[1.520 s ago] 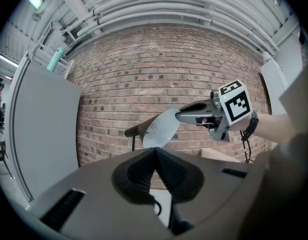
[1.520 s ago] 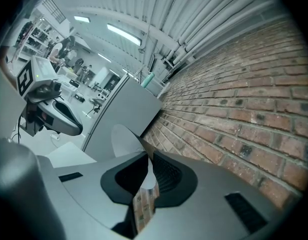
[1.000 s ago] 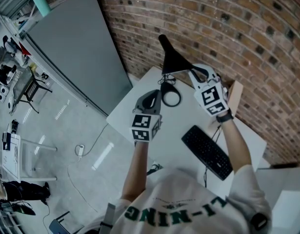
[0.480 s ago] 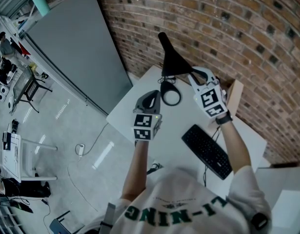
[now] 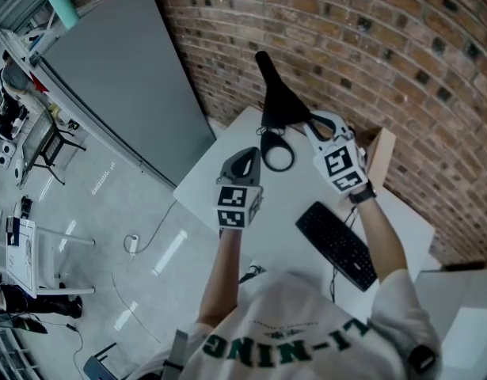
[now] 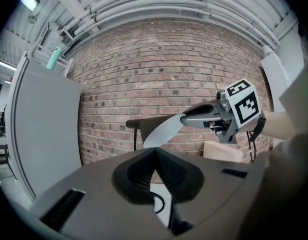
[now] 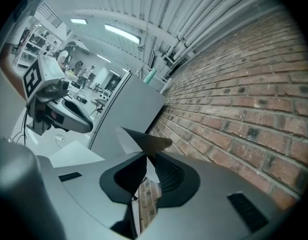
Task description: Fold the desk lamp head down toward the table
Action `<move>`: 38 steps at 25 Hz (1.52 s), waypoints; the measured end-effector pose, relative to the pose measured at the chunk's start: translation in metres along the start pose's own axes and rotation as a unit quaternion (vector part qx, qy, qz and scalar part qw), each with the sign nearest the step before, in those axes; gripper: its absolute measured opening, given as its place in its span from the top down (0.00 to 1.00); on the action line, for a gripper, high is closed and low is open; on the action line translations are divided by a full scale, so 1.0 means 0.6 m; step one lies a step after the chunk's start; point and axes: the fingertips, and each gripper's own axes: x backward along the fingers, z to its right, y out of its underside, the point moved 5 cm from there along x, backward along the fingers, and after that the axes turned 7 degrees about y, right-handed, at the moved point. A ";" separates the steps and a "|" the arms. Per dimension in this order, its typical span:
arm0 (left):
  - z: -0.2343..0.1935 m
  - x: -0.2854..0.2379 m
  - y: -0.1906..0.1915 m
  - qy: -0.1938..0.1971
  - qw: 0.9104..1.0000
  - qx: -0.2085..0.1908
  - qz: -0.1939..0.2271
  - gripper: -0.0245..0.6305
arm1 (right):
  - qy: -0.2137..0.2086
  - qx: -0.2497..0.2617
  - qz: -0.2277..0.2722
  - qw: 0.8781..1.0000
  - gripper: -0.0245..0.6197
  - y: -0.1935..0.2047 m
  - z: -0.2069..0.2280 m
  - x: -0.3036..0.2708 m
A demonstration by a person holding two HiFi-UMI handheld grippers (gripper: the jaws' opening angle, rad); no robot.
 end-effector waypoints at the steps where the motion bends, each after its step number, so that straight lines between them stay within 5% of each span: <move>1: 0.000 0.001 0.000 0.001 1.000 0.006 0.002 0.97 | 0.000 -0.002 0.001 1.000 0.89 0.003 -0.002 -0.002; 38: -0.005 -0.008 0.033 -0.009 1.000 0.014 -0.018 0.97 | -0.013 -0.024 -0.021 0.999 0.84 0.084 -0.056 -0.026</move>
